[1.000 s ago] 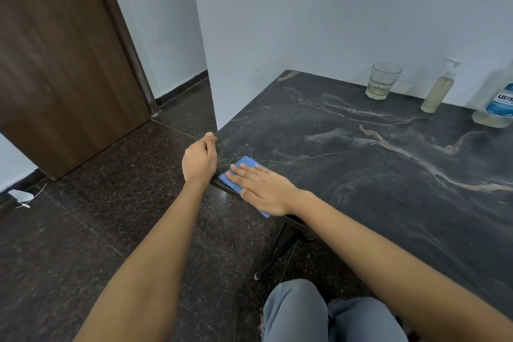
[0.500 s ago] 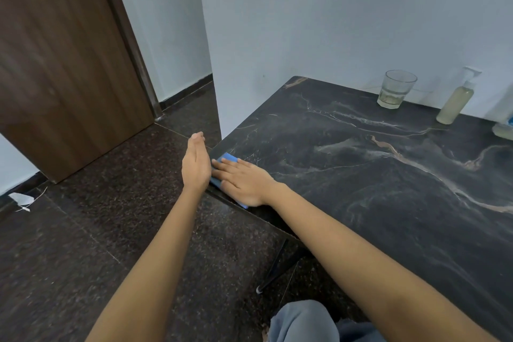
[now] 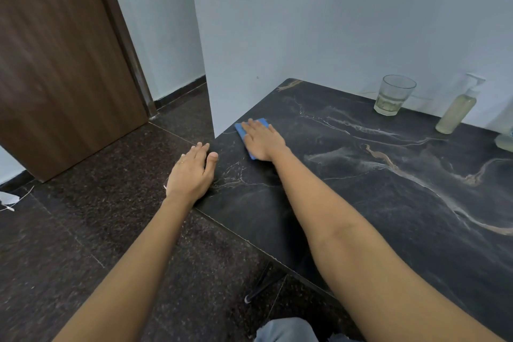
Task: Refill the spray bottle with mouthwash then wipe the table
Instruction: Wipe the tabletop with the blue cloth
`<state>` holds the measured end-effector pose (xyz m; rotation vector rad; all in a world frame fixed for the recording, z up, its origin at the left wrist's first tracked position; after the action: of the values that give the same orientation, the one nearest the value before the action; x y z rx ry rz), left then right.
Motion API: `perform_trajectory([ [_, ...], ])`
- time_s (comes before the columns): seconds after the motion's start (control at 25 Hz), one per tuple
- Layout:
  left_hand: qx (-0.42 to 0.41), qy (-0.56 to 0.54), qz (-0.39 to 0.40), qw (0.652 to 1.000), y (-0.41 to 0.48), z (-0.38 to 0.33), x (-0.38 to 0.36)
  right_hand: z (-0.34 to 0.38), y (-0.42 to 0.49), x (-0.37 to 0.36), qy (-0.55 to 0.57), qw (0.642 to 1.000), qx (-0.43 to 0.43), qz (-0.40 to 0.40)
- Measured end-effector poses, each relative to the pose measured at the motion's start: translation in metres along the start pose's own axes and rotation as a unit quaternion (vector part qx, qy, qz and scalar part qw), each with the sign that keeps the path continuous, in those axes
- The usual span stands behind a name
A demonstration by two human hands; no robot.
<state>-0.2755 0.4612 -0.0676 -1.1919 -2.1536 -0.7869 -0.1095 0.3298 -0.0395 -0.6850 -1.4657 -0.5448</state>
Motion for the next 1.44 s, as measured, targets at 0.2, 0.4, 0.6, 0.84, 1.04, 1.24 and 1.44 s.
perform_trajectory([
  [0.2, 0.010, 0.011, 0.014, 1.000, 0.000, -0.002, 0.001, -0.082, -0.046, -0.004, 0.013, 0.994, -0.110, -0.017],
  [0.4, 0.010, 0.010, 0.016, 1.000, -0.006, -0.010, 0.005, -0.129, -0.156, -0.012, 0.018, 0.980, -0.197, -0.009],
  [0.6, 0.021, 0.001, -0.006, 1.000, -0.013, -0.024, 0.006, -0.074, -0.257, -0.024, -0.008, 0.980, -0.200, -0.013],
  [0.84, 0.011, -0.109, -0.005, 0.994, -0.030, -0.051, -0.007, 0.018, -0.296, -0.038, -0.018, 0.997, -0.066, -0.045],
  [1.04, 0.022, -0.183, 0.023, 0.983, -0.027, -0.101, -0.048, 0.001, -0.239, -0.031, 0.009, 0.999, -0.023, -0.035],
  [1.24, -0.026, -0.152, 0.045, 0.987, -0.028, -0.140, -0.098, -0.067, -0.178, -0.022, 0.026, 0.993, -0.109, -0.018],
  [1.44, -0.069, -0.045, 0.078, 0.994, -0.033, -0.160, -0.134, -0.172, -0.166, -0.015, 0.025, 0.977, -0.214, 0.002],
])
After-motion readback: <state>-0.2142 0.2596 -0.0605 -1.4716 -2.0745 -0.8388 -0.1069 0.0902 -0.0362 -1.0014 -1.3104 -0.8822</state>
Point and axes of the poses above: each hand's wrist, its own y-axis towards the middle knuckle, its own x-axis out of the back of the hand, z = x × y, the point moved 1 cm from there along y, towards the middle knuckle, and after that the axes turned 15 degrees about -y, right-handed, at the moved point
